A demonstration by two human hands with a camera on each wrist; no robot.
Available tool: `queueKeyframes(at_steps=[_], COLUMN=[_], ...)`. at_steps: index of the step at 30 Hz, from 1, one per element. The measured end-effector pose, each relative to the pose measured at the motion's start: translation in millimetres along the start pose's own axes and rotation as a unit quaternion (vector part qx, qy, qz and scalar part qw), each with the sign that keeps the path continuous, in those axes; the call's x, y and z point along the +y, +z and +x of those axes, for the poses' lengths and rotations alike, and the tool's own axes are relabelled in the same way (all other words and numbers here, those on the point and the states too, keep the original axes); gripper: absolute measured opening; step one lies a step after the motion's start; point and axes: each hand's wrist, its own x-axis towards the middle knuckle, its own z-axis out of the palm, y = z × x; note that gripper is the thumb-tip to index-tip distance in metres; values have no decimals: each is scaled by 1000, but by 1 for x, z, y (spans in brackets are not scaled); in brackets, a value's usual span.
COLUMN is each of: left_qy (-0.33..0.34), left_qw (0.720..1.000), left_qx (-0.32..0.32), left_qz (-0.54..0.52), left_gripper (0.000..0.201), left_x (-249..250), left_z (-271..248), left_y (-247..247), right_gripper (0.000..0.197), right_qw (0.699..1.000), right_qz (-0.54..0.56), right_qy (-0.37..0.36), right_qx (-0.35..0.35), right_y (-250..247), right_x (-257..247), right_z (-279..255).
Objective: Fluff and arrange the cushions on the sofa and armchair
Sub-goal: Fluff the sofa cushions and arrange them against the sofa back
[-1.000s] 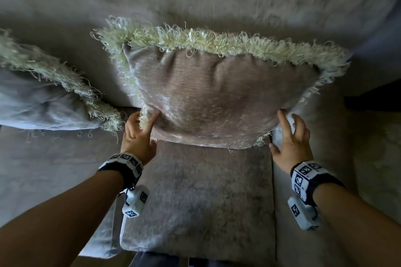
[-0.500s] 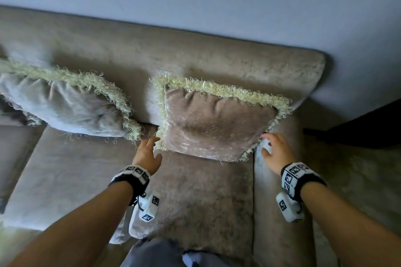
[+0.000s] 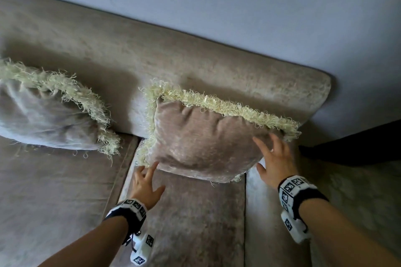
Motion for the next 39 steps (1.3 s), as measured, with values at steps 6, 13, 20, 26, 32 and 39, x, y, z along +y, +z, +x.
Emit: queueKeyframes(at_steps=[6,13,20,26,32,39], left_qy=[14,111,135,164,131,117], left_qw=[1000,993,988,981,989,984], left_qx=[-11,28,42,75,27,42], left_qz=[0,29,55,64,66,129], left_gripper=[104,123,105,97,75,47], left_x=[-15,-33,-57,-45,-43,-62], left_z=[53,104,143,158,160,157], left_y=[20,57,78,80,83,87], right_gripper=[110,119,116,112,114,108], right_qw=[995,993,988,975,968,965], right_qz=[-50,-33,43,62,85,105], right_qy=[-72,-101,-128,-154,-156,-143], right_qx=[51,45,73,150,178,192], right_y=[16,48,82,110,127,133], right_x=[19,33,51,58,59,56], right_z=[45,86,102,109,109,101])
